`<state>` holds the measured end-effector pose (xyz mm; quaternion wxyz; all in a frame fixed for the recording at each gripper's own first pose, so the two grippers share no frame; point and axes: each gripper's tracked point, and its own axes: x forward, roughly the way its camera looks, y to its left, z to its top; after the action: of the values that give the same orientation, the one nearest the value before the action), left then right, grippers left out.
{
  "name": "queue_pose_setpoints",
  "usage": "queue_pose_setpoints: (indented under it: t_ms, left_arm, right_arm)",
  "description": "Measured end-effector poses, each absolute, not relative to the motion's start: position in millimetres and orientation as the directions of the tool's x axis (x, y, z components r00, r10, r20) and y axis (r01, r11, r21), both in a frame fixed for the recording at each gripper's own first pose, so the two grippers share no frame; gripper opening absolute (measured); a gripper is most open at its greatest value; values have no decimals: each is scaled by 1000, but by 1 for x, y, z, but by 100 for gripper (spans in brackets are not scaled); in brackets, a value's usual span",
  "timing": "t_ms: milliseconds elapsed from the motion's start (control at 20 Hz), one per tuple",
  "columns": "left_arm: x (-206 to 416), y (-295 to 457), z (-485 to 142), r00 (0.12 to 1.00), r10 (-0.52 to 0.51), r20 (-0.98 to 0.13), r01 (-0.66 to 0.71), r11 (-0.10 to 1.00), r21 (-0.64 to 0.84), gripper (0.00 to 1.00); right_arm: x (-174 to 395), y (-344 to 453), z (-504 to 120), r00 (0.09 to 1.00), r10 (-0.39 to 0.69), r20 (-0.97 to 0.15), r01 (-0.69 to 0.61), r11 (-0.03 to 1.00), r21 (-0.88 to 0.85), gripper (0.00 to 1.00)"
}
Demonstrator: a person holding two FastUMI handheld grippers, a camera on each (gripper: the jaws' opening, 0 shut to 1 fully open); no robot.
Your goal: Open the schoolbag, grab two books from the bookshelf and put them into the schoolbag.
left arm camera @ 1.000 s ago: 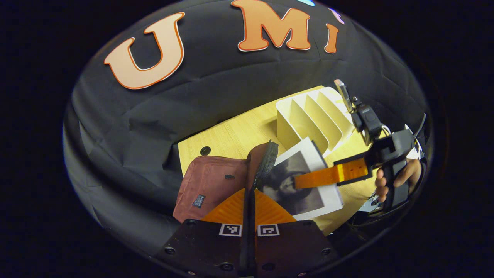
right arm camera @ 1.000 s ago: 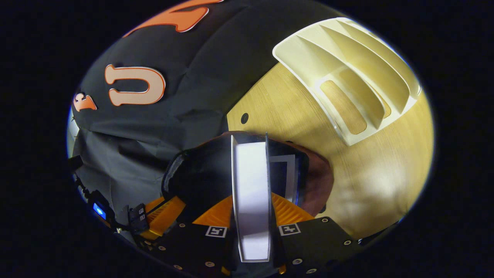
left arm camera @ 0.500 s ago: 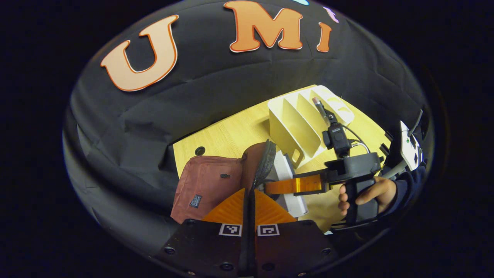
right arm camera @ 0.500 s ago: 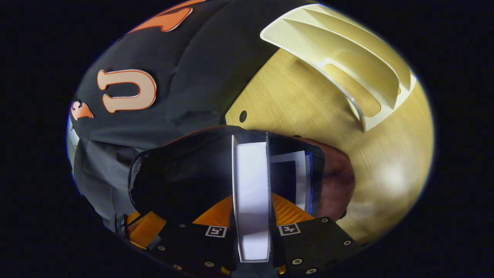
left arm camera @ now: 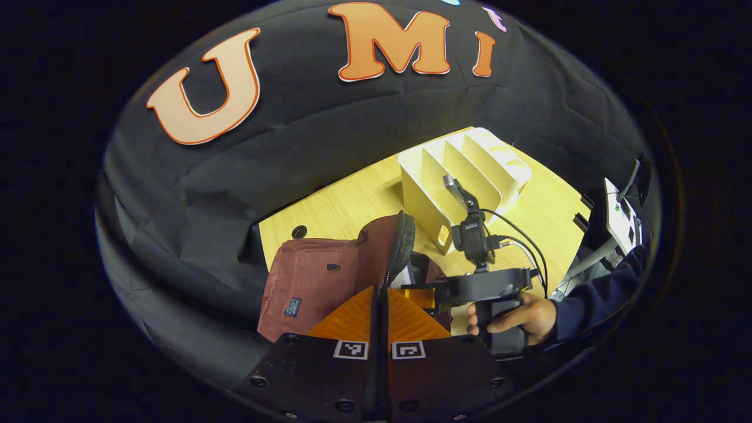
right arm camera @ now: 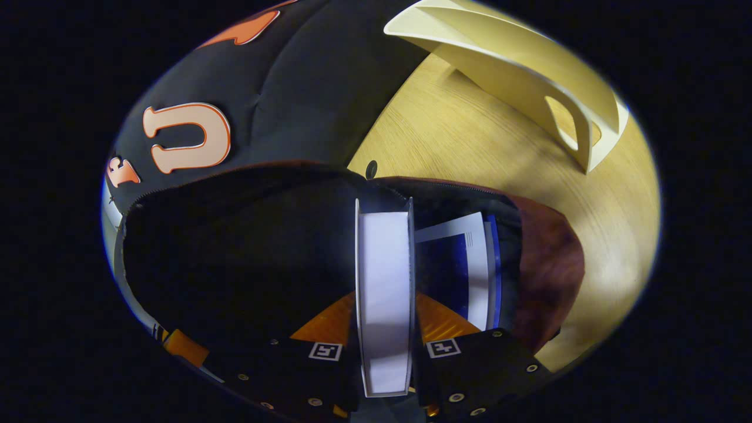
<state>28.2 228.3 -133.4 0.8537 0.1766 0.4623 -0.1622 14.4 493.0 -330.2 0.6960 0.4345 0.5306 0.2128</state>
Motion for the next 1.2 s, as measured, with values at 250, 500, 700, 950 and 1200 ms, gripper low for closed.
queue_pose_setpoints:
  t_ms: [250,500,700,950,1200]
  left_arm:
    - [32,234,-139,520,-111,-847,413,901,135,1]
    - [27,224,-149,525,-123,-842,415,901,128,1]
    - [18,213,-158,524,-135,-841,403,909,106,2]
    - [3,183,-167,532,-165,-831,377,924,58,10]
    - [-6,144,-171,552,-159,-818,330,943,39,12]
  right_arm:
    - [-4,485,-332,250,743,-621,104,617,780,59]
    - [7,430,-315,324,671,-667,-15,709,705,97]
    - [32,378,-300,419,611,-672,-55,756,653,97]
    - [52,301,-270,545,532,-648,-113,812,572,97]
    - [62,236,-238,618,491,-614,-153,841,519,97]
